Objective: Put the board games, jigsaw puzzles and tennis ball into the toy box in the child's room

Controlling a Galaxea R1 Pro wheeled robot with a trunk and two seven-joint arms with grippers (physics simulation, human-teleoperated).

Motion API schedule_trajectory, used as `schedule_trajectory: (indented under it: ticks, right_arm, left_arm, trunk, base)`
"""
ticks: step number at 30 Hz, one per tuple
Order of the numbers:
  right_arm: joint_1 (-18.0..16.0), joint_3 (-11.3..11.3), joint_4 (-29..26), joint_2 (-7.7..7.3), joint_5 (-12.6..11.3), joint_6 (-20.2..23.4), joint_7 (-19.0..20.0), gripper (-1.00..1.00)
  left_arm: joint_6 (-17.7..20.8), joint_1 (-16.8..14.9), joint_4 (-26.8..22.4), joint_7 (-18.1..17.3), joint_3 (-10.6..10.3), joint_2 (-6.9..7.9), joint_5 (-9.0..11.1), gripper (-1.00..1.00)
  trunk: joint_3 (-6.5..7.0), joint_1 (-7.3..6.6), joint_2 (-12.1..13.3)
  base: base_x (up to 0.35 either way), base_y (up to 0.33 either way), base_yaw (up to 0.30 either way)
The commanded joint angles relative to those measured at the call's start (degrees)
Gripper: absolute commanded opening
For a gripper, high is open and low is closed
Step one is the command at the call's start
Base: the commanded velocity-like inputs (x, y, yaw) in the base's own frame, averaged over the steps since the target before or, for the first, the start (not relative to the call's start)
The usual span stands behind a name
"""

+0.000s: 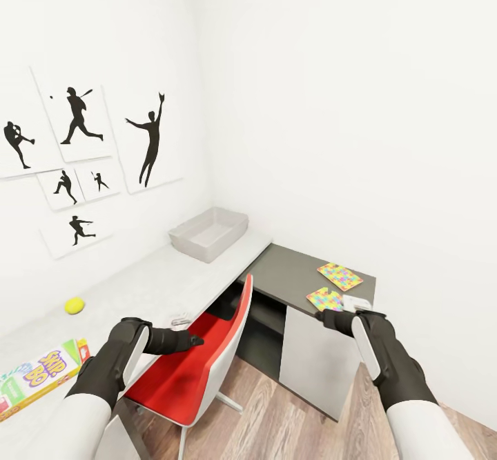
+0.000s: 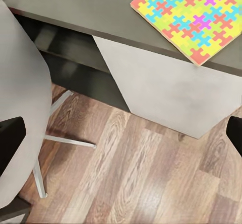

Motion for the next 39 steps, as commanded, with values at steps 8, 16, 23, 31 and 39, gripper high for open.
schedule_trajectory:
  ticks: [8, 16, 23, 31, 39]
  right_arm:
    - [-0.1, 0.0, -0.3, -0.28, -0.3, 0.1, 2.3, 1.0]
    - [-0.1, 0.1, -0.4, 0.25, 0.2, -0.1, 2.2, 1.0]
    - [-0.1, 0.2, -0.4, 0.32, 0.5, -0.2, 2.0, 1.0]
    - [-0.1, 0.3, -0.3, 0.38, 0.6, -0.2, 2.1, 1.0]
    - [-0.1, 0.3, -0.3, 0.39, 0.6, -0.2, 2.0, 1.0]
  left_arm:
    - [0.7, -0.1, 0.0, -0.2, 0.1, -0.08, 0.1, 1.0]
    - [0.3, -0.1, 0.0, -0.2, 0.0, -0.08, 0.0, 1.0]
    - [0.0, -0.1, 0.0, -0.2, -0.1, -0.2, 0.0, 1.0]
    - [0.0, -0.1, 0.0, -0.1, -0.1, -0.15, 0.0, 1.0]
    - [0.0, -0.1, 0.0, -0.1, -0.2, -0.15, 0.0, 1.0]
  trunk:
    - [-0.14, 0.04, -0.1]
    - [-0.14, 0.04, -0.1]
    - [-0.14, 0.04, -0.1]
    - [-0.14, 0.04, -0.1]
    - [-0.14, 0.04, -0.1]
  base:
    - [0.0, 0.0, 0.0]
    - [0.053, -0.038, 0.139]
    - [0.194, -0.18, 0.273]
    - [0.219, -0.208, 0.289]
    - [0.221, -0.211, 0.145]
